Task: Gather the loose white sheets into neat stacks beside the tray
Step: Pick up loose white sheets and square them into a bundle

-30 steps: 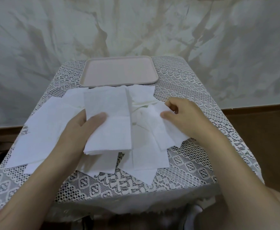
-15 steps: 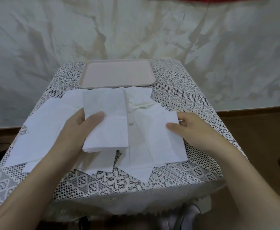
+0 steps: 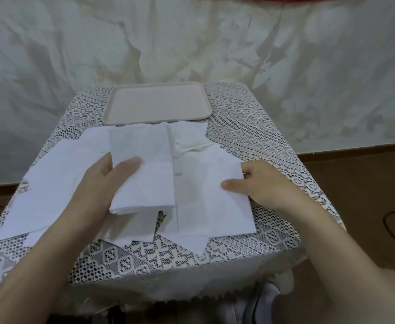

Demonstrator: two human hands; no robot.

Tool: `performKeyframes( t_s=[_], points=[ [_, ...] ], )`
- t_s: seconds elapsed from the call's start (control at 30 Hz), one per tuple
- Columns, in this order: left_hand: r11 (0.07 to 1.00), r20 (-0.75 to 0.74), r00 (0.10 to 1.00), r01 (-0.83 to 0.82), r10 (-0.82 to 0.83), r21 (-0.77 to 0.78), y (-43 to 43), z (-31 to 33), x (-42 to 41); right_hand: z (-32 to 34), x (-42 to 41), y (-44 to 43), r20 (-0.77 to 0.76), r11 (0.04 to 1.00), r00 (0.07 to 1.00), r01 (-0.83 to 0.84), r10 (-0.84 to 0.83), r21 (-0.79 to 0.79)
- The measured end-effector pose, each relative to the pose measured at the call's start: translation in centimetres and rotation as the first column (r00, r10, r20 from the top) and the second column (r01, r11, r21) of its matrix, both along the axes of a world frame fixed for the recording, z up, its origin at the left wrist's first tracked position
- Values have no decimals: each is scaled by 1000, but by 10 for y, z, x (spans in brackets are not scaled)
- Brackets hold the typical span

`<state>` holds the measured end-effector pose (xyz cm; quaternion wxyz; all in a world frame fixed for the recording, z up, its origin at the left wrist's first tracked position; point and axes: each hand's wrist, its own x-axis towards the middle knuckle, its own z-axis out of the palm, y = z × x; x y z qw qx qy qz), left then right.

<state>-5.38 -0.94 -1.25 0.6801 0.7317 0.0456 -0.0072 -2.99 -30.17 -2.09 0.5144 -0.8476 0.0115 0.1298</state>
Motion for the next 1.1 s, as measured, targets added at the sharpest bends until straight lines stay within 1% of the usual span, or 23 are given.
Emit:
performKeyframes(
  t_s=[0.13,0.37,0.67,0.83,1.0,1.1],
  points=[
    [1000,6,1000,1,-1,16,1,0,1,1,-4,3,62,997,995,72,-72,-6],
    [1000,12,1000,7,-7,9,1,-1,1,-3,-8,16,39,996,999,18,-15,-87],
    [1000,10,1000,-4,4,10,1,-1,1,-9,-2,9,28,999,1000,8,-7,-41],
    [1000,8,1000,-1,1,5,-1,1,-1,-7,-3,12,52,999,999,19,-17,-26],
    [1000,-4,1000,-7,7,23,1,0,0,-6,-4,19,72,999,997,36,-33,-36],
    [1000,-3,1000,-8,8,19,1,-1,1,-5,-3,18,107,995,992,69,-61,-71]
  ],
)
